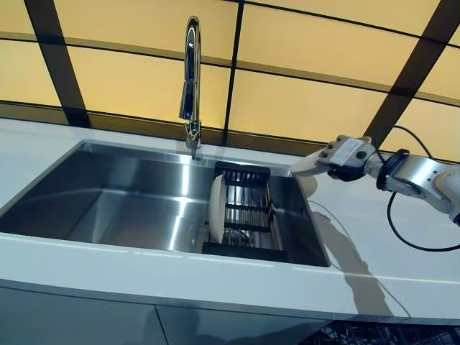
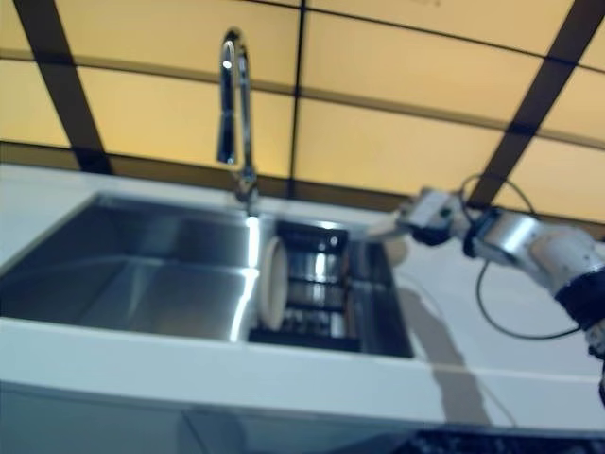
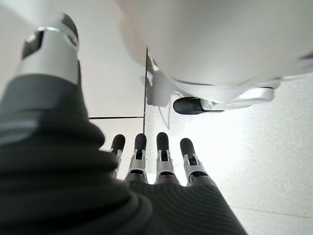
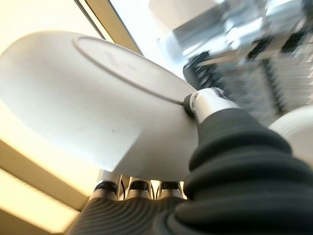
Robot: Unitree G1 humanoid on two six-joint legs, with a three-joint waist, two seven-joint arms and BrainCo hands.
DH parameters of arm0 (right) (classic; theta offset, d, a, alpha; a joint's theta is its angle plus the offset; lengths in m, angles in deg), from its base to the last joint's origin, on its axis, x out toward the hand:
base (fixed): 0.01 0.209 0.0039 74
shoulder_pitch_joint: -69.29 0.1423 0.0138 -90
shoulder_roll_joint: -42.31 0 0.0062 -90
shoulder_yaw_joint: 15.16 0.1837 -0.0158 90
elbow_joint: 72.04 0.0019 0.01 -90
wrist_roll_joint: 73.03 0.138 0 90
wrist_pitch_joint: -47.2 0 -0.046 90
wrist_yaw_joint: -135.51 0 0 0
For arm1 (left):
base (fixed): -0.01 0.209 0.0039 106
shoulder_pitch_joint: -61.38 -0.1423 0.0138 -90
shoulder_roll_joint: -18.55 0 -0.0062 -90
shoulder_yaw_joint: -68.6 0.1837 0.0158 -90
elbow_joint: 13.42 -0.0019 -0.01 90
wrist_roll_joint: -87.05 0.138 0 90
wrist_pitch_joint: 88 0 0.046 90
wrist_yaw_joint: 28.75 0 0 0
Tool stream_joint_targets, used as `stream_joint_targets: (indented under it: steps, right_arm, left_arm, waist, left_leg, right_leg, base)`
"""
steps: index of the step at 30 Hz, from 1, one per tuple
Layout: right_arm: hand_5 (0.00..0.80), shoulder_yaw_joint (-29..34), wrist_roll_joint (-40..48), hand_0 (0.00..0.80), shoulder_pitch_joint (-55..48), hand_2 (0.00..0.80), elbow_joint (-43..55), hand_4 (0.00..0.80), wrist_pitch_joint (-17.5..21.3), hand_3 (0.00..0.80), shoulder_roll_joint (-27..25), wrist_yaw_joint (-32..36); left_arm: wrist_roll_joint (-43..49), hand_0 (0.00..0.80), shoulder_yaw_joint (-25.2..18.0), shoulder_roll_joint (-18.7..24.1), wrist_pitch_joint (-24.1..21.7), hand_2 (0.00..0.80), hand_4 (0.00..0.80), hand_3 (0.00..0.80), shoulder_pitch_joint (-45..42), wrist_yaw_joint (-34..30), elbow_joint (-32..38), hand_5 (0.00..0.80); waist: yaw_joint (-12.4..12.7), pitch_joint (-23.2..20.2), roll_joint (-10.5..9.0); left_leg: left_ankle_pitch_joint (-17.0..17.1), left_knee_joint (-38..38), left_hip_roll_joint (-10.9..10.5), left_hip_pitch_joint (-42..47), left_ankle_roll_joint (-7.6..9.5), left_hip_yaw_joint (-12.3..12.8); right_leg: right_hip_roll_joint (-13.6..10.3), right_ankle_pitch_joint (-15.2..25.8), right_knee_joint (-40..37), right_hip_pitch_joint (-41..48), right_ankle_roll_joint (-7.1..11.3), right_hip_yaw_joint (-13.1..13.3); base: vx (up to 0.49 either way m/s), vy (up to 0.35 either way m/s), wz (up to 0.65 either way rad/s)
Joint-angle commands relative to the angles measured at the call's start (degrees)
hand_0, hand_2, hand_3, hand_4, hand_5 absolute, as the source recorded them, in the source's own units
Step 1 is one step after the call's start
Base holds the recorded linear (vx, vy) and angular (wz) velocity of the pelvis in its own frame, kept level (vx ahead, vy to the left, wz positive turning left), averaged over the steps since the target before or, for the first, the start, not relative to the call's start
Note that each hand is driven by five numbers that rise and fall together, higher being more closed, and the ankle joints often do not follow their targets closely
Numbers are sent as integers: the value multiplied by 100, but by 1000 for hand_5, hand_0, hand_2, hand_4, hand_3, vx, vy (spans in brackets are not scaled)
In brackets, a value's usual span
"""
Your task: Take plates into dishwasher
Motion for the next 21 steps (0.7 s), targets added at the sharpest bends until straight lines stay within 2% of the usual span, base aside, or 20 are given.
stream_joint_targets:
  steps: [1, 6, 10, 12, 13, 15, 16, 18, 19, 21]
  right_arm:
    - [800, 473, 1600, 800, 439, 800, -446, 800, -673, 800, -250, 165]
    - [800, 1146, 2307, 800, -169, 800, -463, 800, -921, 800, -253, 472]
    - [800, 1530, 2491, 800, -594, 800, -439, 800, -1003, 800, -326, 514]
    - [800, 1819, 2551, 800, -932, 800, -366, 800, -1045, 800, -356, 504]
    - [800, 2042, 2535, 800, -1144, 800, -312, 800, -1006, 800, -358, 504]
    - [800, 2239, 2509, 800, -1311, 800, -223, 800, -1016, 800, -316, 485]
    - [800, 2285, 2502, 800, -1351, 800, -204, 800, -1019, 800, -295, 480]
    - [800, 2357, 2525, 800, -1338, 800, -133, 800, -1039, 800, -207, 427]
    - [800, 2347, 2526, 800, -1329, 800, -137, 800, -1038, 800, -207, 427]
    - [800, 2287, 2619, 800, -1238, 800, -271, 800, -972, 800, -244, 413]
  left_arm:
    - [-144, 0, -71, 35, 8, 0, 0, 0, 213, 113, -263, 0]
    - [-93, 0, -91, 39, 188, 0, 0, 0, 316, 252, -313, 0]
    - [162, 0, -38, 55, 277, 0, 0, 0, 326, 343, -335, 0]
    - [310, 0, -4, 88, 430, 0, 0, 0, 355, 387, -357, 0]
    - [355, 0, -17, 122, 516, 0, 0, 0, 373, 411, -386, 0]
    - [356, 0, -56, 192, 553, 0, 0, 0, 400, 446, -384, 0]
    - [337, 0, -66, 211, 563, 0, 0, 0, 409, 460, -379, 0]
    - [92, 0, -127, 294, 600, 0, 0, 0, 517, 604, -370, 0]
    - [91, 0, -129, 292, 600, 0, 0, 0, 516, 605, -371, 0]
    - [41, 0, -188, 285, 529, 0, 0, 0, 520, 657, -390, 0]
  waist:
    - [-26, -159, -49]
    - [-117, -133, -55]
    - [-199, -80, -47]
    - [-267, -39, -53]
    - [-346, 23, -43]
    - [-372, 114, -11]
    - [-371, 129, 0]
    - [-270, 131, 103]
    - [-268, 135, 99]
    - [-117, 59, 40]
  left_leg:
    - [-89, -15, -192, -174, 193, -30]
    - [-120, -15, -213, -131, 222, -4]
    - [-116, -15, -244, -121, 263, 13]
    - [-116, -15, -269, -119, 264, 47]
    - [-110, -15, -267, -99, 226, 61]
    - [-63, -15, -220, -114, 220, 95]
    - [-44, -15, -204, -127, 223, 114]
    - [149, -15, -71, -330, 318, 285]
    - [138, -15, -76, -319, 317, 289]
    - [207, 152, -87, -628, 393, 405]
  right_leg:
    - [24, -175, 130, 257, 400, 145]
    - [22, -153, 178, 227, 418, 230]
    - [10, -108, 291, 133, 465, 316]
    - [-26, 24, 275, 50, 540, 345]
    - [-52, 244, 224, -96, 639, 379]
    - [-9, 295, 485, -282, 684, 394]
    - [5, 271, 572, -316, 683, 395]
    - [158, -177, 1368, -290, 540, 286]
    - [151, -211, 1409, -300, 541, 292]
    - [263, -512, 1854, 97, 465, 494]
  base:
    - [0, 0, 0]
    - [-25, 31, -5]
    - [2, 42, -9]
    - [21, 22, -9]
    - [-16, -8, -5]
    - [-96, -14, -15]
    - [-247, 8, -37]
    - [-298, 25, -48]
    - [-262, 19, -79]
    - [-257, -14, -54]
